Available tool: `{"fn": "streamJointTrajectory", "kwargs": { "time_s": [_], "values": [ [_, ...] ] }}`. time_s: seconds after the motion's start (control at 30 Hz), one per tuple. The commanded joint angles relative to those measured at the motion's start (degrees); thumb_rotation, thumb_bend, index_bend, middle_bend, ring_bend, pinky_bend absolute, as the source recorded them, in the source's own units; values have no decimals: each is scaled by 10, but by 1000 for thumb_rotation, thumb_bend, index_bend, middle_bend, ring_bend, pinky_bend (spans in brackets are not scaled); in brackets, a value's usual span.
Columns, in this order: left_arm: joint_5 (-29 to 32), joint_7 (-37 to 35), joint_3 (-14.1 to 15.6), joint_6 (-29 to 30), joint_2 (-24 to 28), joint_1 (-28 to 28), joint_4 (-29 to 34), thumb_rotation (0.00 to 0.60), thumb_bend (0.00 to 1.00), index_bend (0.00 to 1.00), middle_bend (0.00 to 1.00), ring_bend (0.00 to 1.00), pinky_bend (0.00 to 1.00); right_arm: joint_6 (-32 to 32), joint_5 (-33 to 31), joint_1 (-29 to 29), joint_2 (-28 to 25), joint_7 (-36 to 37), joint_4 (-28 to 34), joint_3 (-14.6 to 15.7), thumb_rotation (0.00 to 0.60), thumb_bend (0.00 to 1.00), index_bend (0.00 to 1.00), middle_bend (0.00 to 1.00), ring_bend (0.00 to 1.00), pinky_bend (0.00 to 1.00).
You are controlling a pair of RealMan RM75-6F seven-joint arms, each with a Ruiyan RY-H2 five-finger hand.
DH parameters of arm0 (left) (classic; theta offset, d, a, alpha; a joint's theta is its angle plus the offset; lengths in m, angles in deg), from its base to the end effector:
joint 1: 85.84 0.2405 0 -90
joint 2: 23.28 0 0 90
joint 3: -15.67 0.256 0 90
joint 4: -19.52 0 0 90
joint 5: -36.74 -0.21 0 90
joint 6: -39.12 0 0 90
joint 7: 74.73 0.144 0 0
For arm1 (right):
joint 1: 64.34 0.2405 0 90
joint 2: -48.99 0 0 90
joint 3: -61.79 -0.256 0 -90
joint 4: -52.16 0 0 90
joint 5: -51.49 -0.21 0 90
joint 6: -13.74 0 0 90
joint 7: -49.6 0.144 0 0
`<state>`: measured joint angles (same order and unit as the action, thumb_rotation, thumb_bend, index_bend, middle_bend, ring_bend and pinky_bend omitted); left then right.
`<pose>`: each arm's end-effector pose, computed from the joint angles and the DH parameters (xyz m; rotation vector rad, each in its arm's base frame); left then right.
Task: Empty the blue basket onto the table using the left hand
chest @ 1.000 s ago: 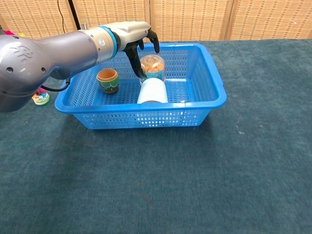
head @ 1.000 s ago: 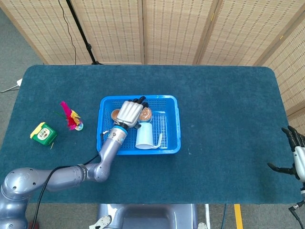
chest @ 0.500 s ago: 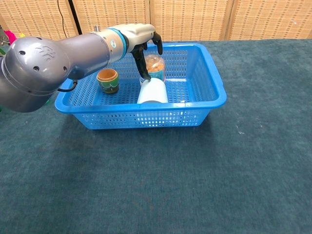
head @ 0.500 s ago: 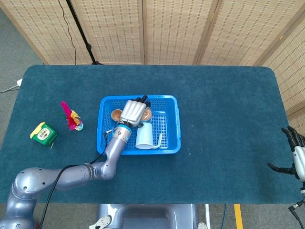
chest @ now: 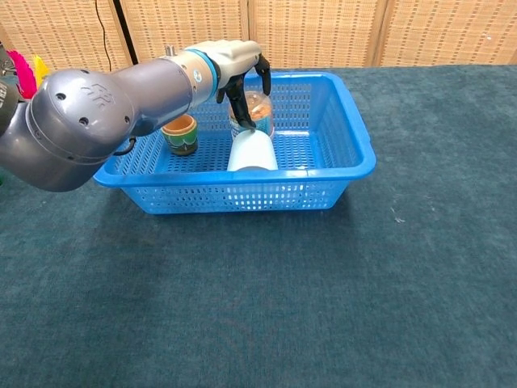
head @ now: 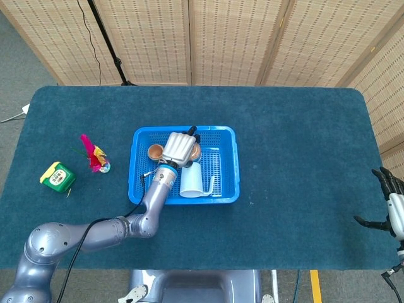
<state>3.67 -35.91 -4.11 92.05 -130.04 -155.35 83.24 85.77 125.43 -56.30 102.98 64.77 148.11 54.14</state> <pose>-0.0136 0.4210 -0.0772 -1.8003 -0.8811 -0.8574 -0.3291 -0.2128 0.2058 1.2093 -1.1726 0.9135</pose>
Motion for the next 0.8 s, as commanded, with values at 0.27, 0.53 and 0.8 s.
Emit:
{"fn": "streamJointTrajectory", "kwargs": {
  "time_s": [0.27,0.53,0.8],
  "values": [
    [-28,-6,-4,32,11,12,29,600,403,630,451,471,564,4,4,-2,-2,3,3,0,600,0,0,0,0,0],
    [-72,-32,-20,82,53,38,81,600,404,630,451,471,564,9,12,-4,-4,6,6,3,600,0,0,0,0,0],
    [-86,-42,-34,109,105,62,135,600,403,631,450,470,564,8,13,-4,-4,5,6,4,600,0,0,0,0,0]
  ]
}}
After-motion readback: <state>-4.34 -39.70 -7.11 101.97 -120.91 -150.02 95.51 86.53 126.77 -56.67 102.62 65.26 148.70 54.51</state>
